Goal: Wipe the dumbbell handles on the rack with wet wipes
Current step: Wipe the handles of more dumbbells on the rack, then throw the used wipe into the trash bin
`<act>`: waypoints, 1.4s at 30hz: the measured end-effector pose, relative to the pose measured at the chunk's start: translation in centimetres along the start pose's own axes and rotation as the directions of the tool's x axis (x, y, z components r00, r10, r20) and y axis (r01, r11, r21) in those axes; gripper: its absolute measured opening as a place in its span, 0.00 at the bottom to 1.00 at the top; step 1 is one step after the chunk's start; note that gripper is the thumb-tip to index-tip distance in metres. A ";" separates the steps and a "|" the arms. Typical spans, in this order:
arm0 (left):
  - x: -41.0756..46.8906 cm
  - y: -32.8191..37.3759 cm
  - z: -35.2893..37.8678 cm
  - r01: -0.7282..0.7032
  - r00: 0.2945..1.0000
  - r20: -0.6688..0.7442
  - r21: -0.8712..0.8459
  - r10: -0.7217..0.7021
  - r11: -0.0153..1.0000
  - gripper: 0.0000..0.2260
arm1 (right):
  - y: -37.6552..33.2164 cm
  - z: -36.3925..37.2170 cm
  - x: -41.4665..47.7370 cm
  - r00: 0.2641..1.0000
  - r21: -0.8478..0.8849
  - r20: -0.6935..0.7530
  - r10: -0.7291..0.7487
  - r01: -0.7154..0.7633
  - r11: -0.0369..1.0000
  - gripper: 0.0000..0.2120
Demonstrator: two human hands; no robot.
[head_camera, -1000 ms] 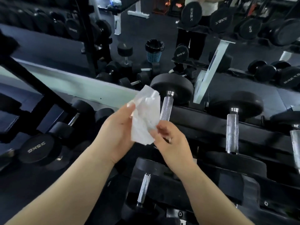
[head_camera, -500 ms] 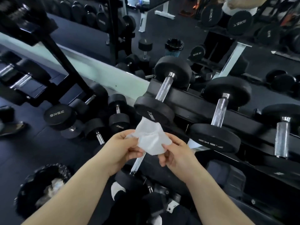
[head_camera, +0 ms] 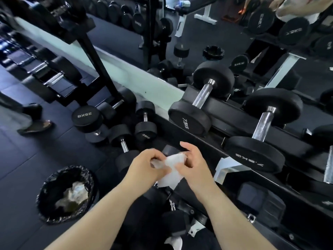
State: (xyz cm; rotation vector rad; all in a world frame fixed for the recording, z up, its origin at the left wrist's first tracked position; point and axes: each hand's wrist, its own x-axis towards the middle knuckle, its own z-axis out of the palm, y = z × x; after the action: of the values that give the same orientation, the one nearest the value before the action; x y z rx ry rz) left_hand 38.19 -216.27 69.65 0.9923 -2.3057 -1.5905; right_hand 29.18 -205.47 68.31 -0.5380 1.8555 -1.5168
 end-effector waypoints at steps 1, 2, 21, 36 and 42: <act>0.1 -0.3 -0.1 0.019 0.999 -0.037 -0.026 -0.020 0.999 0.13 | -0.2 0.7 0.0 0.998 -0.054 -0.012 -0.061 0.060 0.997 0.28; 0.3 -0.7 -0.3 0.043 0.997 -0.063 -0.061 -0.046 0.997 0.13 | -0.3 1.6 0.1 0.994 -0.099 -0.009 -0.110 0.109 0.989 0.30; 3.6 -12.1 -16.6 0.341 0.927 0.150 -0.719 -0.344 0.605 0.09 | 0.6 20.4 5.3 0.997 -0.050 -0.072 0.013 -0.017 0.999 0.10; -1.9 -27.8 -29.9 0.329 0.735 -0.485 -0.355 -0.473 0.875 0.15 | 9.2 42.5 14.1 0.825 -0.425 0.186 0.534 -0.422 0.800 0.07; -2.5 -31.4 -31.8 0.349 0.666 -0.486 -0.468 -0.566 0.812 0.14 | 14.9 46.1 15.7 0.798 -0.538 0.249 0.548 -0.356 0.764 0.23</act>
State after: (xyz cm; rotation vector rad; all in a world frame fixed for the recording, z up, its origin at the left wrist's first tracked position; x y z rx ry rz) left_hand 68.83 -245.76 55.81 1.7797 -1.3401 -1.4344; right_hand 52.92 -244.47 45.66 -0.5001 1.8403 -0.5676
